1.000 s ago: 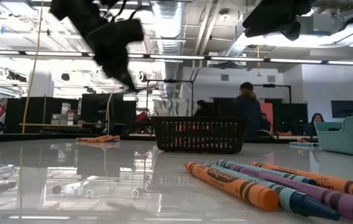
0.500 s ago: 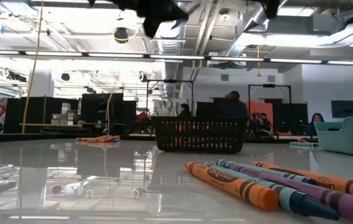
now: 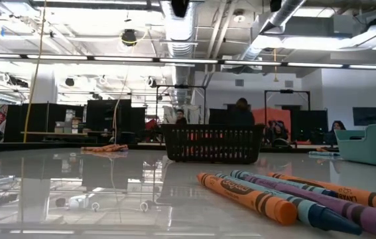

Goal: Sort crayons
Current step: Put the light blue green crayon into the green bin

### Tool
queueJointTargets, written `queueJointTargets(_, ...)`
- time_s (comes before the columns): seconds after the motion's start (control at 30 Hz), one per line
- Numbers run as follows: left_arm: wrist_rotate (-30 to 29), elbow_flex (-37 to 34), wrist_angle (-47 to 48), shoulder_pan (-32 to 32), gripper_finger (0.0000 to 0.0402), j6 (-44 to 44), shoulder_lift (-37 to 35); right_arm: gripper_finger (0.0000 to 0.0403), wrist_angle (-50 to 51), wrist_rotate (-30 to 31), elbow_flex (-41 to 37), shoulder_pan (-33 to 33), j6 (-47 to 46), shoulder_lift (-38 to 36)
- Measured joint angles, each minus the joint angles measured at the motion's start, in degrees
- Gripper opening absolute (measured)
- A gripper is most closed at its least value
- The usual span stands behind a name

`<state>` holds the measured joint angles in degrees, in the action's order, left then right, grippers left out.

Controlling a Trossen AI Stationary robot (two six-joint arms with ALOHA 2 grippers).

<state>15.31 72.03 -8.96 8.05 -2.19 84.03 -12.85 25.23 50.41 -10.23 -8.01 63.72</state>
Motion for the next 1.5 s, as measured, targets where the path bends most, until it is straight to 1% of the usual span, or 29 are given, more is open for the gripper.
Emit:
queueJointTargets(0.27, 0.99, 1.29, -0.99, -0.22, 0.0000, -0.45, 0.54, 0.0111, -1.94, -0.11, 0.00, 0.58, 1.50, 0.00)
queueJointTargets(0.43, 0.77, 1.29, -1.05, -0.22, 0.0000, -0.48, 0.54, 0.0111, -6.44, -2.75, 0.00, 0.58, 4.02, 0.00)
queueJointTargets(0.73, 0.70, 1.29, -1.35, -0.22, 0.0000, -0.58, 0.52, 0.0111, -8.30, -3.08, 0.00, 1.11, 4.02, 0.37)
queueJointTargets(0.9, 0.52, 1.29, -1.62, -0.35, 0.0000, -0.62, 0.50, 0.0110, -11.09, -4.54, 0.00, 1.99, 3.98, 1.19)
queueJointTargets(1.1, 0.51, 1.29, -2.17, -0.37, 0.0000, -1.28, 0.48, 0.0087, -14.51, -7.62, 0.00, 3.29, 3.62, 3.57)
queueJointTargets(1.3, 0.49, 1.29, -2.15, -0.37, 0.0000, -1.53, 0.47, 0.0058, -15.28, -7.68, -0.02, 3.27, 3.52, 4.31)
queueJointTargets(1.5, 0.39, 1.29, -2.35, -0.37, 0.0000, -1.69, 0.46, 0.0040, -15.12, -7.69, -0.02, 3.27, 3.54, 3.74)
